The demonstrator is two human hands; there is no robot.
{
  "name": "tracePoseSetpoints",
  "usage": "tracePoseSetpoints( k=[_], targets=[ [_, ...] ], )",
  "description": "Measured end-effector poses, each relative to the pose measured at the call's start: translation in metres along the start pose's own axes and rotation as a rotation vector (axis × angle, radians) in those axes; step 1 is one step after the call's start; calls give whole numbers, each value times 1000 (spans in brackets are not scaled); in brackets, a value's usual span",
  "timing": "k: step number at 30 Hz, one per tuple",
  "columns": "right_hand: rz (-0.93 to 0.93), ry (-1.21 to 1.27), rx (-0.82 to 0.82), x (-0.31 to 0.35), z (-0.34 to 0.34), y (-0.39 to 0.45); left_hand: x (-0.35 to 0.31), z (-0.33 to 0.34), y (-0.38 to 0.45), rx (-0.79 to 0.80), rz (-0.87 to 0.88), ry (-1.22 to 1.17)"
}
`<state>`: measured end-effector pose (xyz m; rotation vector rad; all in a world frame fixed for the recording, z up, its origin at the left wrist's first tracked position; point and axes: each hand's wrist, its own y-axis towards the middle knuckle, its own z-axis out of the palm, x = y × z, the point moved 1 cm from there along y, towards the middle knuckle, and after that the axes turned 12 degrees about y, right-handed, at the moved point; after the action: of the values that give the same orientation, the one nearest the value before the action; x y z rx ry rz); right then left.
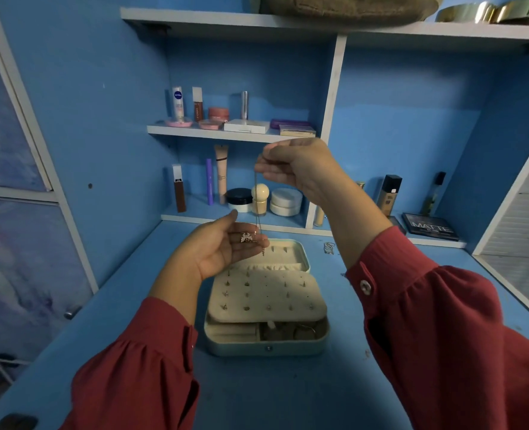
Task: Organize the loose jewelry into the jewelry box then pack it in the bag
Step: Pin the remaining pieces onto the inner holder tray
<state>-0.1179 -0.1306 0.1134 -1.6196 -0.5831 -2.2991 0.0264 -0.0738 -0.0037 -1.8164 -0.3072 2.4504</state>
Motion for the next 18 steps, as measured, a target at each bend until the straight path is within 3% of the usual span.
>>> tracePoseSetpoints(
  k=[4, 13, 18],
  targets=[
    [38, -10, -4, -12, 2, 1, 0, 0, 1, -24, 34, 113],
    [84, -100, -18, -30, 2, -1, 7, -14, 12, -256, 244, 795],
    [89, -165, -37, -37, -1, -2, 6, -10, 13, -134, 232, 999]
  ],
)
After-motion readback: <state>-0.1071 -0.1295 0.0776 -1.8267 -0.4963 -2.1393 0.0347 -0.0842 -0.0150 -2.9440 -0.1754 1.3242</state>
